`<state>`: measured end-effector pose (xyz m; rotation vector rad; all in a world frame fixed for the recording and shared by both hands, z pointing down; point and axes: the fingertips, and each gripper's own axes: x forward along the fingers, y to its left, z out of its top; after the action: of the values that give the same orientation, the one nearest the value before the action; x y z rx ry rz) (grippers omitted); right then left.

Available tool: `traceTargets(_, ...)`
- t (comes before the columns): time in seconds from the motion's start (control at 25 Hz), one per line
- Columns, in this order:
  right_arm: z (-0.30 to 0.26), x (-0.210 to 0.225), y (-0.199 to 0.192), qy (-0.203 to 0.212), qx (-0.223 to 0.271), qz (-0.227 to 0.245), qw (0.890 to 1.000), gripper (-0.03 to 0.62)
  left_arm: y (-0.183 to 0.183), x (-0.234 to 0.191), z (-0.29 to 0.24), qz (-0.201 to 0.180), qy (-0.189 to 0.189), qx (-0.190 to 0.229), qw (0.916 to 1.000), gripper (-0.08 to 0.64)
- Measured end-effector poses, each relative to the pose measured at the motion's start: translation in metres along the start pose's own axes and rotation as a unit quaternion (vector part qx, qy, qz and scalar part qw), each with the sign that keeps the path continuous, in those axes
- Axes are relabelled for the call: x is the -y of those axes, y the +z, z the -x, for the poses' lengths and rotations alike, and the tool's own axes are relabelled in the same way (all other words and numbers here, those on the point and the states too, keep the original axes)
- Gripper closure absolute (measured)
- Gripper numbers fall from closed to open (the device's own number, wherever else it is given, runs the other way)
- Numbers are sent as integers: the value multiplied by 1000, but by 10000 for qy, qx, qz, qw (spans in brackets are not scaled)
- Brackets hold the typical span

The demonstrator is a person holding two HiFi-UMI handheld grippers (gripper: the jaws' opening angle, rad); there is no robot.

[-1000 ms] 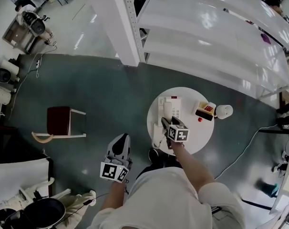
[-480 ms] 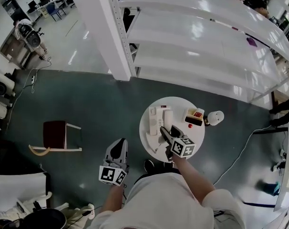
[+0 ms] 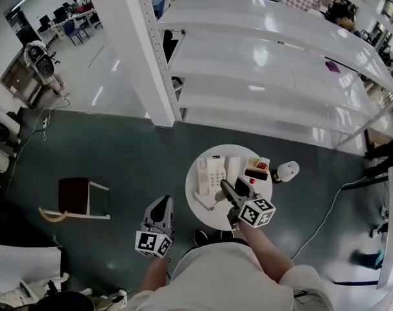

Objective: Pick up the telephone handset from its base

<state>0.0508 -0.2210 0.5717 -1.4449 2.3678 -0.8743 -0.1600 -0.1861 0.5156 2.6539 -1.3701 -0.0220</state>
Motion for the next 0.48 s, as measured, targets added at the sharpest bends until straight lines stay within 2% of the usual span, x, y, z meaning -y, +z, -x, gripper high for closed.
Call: traceTargets(0.48, 29, -29, 40, 353, 477, 179, 9981, 374, 8, 22, -5, -58, -51, 143, 9999, 538)
